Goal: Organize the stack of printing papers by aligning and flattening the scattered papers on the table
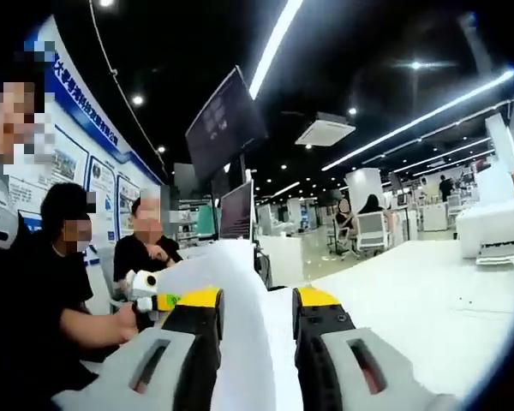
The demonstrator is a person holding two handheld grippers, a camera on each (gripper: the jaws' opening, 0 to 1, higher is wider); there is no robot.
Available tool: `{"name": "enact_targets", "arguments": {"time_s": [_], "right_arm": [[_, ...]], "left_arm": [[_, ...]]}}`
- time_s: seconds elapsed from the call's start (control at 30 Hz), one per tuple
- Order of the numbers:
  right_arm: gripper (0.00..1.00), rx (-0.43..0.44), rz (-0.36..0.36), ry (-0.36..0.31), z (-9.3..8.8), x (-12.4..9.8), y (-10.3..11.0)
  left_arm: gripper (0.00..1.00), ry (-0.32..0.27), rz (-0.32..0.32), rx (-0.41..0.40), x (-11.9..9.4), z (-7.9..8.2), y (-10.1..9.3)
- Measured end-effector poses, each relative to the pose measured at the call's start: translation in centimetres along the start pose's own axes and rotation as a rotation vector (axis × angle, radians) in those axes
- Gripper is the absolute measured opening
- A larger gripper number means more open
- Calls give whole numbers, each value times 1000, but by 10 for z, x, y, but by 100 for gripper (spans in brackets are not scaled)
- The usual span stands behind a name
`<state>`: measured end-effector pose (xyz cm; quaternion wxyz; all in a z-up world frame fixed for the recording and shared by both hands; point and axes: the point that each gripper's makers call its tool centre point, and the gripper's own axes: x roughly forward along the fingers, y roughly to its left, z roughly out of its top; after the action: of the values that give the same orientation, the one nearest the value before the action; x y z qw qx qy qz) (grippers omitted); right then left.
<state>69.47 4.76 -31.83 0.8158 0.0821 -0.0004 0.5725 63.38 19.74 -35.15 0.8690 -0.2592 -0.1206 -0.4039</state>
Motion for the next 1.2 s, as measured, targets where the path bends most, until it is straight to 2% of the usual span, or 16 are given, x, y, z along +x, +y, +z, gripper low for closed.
{"name": "enact_targets", "arguments": {"time_s": [0.13,0.27,0.4,0.53,0.67,0.8,0.93,1.1,1.2], "right_arm": [[34,7,-23,-34,-5,-17,5],[49,12,-39,-127,5,-31,8],[62,21,-35,-185,13,-42,14],[77,26,-17,-237,17,-50,22],[83,42,-7,-244,9,-52,26],[90,98,-12,-255,-2,-53,25],[90,200,51,-308,-7,-50,33],[90,226,96,-301,-16,-41,39],[90,229,128,-327,-12,-40,41]], "left_arm": [[5,-11,-78,124,6,16,-27],[5,-42,-150,201,8,34,-49],[5,-68,-189,260,11,49,-65],[5,-108,-235,268,12,64,-75],[5,-150,-295,266,14,78,-89],[5,-199,-339,251,16,92,-100],[5,-246,-378,228,20,104,-109],[5,-288,-420,197,27,115,-121],[5,-302,-441,175,31,117,-126]]}}
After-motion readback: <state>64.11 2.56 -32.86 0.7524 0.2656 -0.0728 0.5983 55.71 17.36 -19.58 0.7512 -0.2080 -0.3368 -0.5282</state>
